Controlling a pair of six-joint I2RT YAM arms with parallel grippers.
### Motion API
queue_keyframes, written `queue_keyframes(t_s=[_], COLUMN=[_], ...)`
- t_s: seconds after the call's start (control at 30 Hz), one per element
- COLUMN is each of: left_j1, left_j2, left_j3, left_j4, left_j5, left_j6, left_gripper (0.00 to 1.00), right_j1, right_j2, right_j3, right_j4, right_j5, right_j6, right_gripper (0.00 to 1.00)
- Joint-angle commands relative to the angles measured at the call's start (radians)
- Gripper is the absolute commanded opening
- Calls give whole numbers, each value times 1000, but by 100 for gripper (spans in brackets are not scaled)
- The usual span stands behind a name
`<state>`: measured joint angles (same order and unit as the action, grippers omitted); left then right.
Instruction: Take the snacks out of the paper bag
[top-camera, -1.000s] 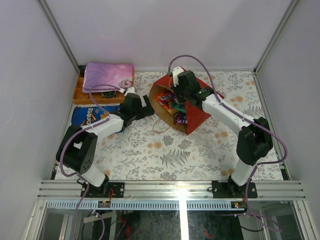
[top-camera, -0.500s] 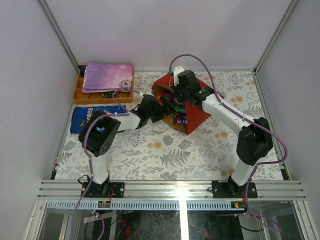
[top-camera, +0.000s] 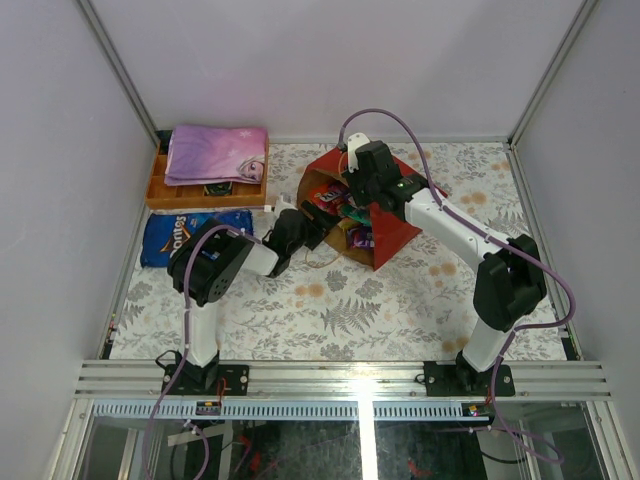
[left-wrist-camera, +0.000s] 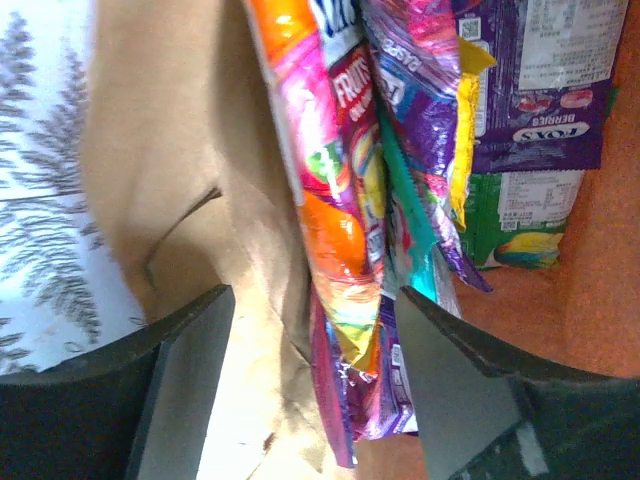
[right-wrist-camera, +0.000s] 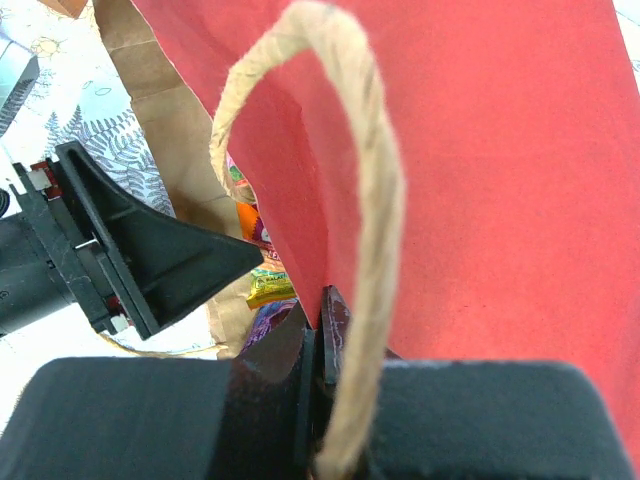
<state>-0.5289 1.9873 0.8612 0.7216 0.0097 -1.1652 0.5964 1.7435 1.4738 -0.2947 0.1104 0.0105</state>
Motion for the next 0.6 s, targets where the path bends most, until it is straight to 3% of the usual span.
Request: queue_keyframes(t_s=[0.0, 0.2, 0.4, 0.47, 0.57], left_j1=[17, 41, 41, 43, 43], left_j2=[52, 136, 180, 193, 184], left_j3=[-83, -37, 61, 91, 115], left_j4=[296, 332, 271, 260, 258], left_j5=[-77, -29, -39, -32, -2], left_j6=[-161, -216, -177, -169, -129], left_gripper=[63, 60, 56, 48, 27], right_j1=[7, 7, 7, 6, 6], right_j2=[-76, -71, -71, -72, -64], right_j3=[9, 8, 9, 8, 9], right_j4=[76, 78, 80, 82, 84], right_j5=[-37, -44, -41, -37, -23], right_j6=[25, 26, 25, 25, 21], right_gripper=[5, 5, 5, 4, 5])
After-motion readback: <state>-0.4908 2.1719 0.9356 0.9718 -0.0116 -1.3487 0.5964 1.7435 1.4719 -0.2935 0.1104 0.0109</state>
